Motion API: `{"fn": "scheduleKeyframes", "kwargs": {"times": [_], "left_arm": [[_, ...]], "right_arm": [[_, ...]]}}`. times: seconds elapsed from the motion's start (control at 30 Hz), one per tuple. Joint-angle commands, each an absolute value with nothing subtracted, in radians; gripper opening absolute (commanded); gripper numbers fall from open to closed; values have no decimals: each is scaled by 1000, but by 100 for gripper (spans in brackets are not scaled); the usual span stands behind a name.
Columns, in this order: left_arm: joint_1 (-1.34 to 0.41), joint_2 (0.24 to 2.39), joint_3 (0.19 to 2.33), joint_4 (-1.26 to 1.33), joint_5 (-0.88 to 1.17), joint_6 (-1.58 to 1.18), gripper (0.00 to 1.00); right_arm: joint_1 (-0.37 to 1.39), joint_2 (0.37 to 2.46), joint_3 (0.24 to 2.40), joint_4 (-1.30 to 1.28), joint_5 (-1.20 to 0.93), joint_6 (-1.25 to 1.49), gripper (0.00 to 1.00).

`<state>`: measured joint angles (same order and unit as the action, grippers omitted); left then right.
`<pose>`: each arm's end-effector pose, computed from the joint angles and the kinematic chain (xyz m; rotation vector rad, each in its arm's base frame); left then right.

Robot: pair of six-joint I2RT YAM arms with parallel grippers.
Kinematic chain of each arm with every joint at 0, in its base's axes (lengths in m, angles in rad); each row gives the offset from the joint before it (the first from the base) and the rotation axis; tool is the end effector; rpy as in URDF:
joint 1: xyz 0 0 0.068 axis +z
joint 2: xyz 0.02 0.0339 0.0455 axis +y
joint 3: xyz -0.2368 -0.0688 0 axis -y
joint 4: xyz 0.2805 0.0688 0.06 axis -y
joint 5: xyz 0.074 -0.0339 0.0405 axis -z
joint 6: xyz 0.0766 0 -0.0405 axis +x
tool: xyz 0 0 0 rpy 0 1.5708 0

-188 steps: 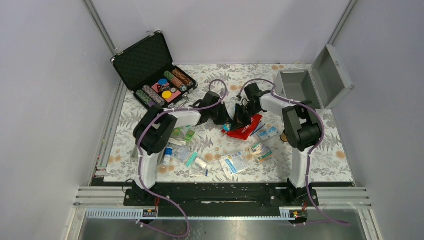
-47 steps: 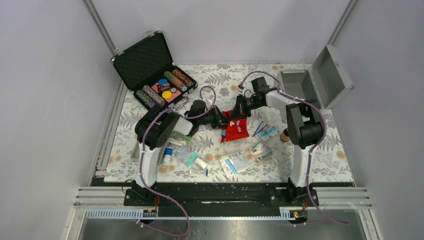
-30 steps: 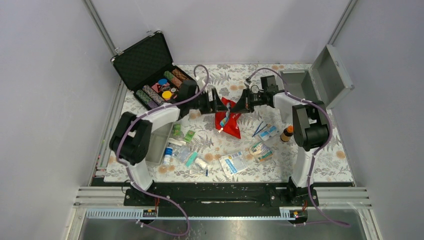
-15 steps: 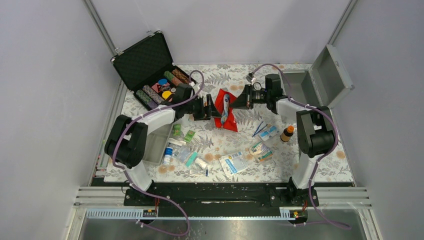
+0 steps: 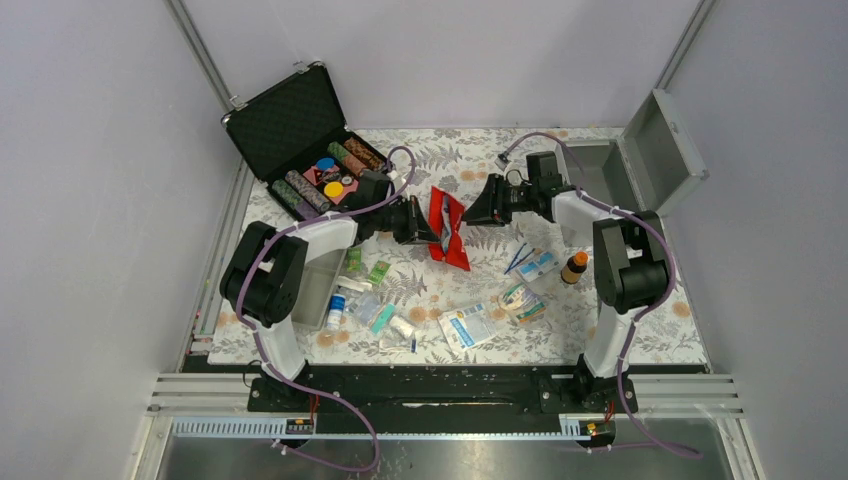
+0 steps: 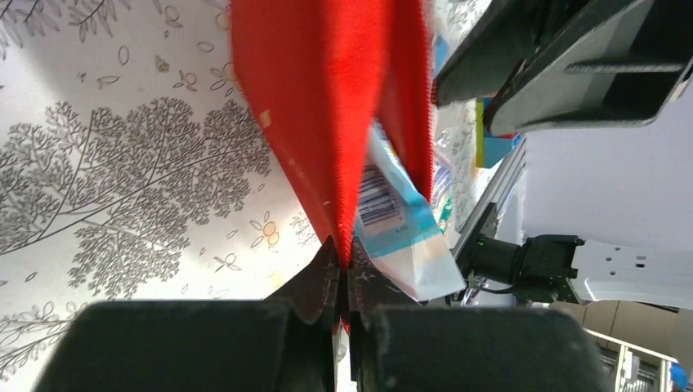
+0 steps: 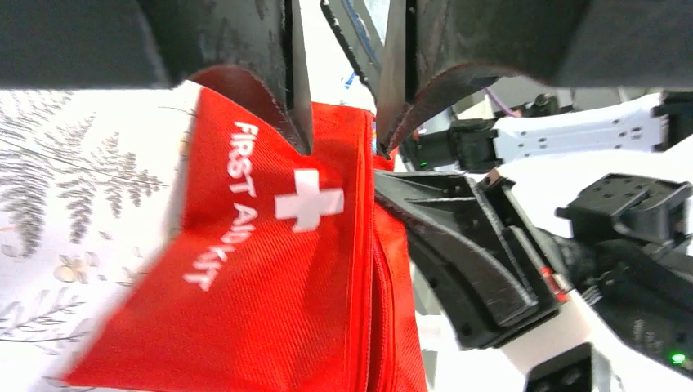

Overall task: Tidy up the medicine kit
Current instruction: Place the medical item at the medicine pouch.

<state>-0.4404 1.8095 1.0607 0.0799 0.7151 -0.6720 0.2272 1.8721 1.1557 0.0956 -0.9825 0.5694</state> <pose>0.3637 -0.2269 0.1148 0.1528 2.4157 -1.3647 0.4104 0.1603 0.1329 -0.2200 2.2517 1.5108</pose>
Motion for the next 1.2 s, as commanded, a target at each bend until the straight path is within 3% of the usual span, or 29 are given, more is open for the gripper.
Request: {"fn": "scheduleKeyframes", "kwargs": {"times": [0.0,0.17,0.27,0.6,1.0,1.17], "left_arm": [[-439,1759,1148,-88,663,-477,0],[-427,1768,1215,-311,647,-353,0],[-423,1775,1245,-375,664,-318,0],[-421,1820,1300,-489,744,-330,0],[-413,1762,1296,-491,774,-316,0],[-384,1730,1301,-512,775,-306,0]], "right_arm": [[230,1873,1293,-282,-808,348,43],[247,1710,1274,-347,-706,234,44],[287,1667,1264,-345,-728,203,36],[440,1810,1379,-350,-756,257,16],[573,2002,1459,-513,-542,209,16],[572,1970,1582,-606,-574,195,18]]}}
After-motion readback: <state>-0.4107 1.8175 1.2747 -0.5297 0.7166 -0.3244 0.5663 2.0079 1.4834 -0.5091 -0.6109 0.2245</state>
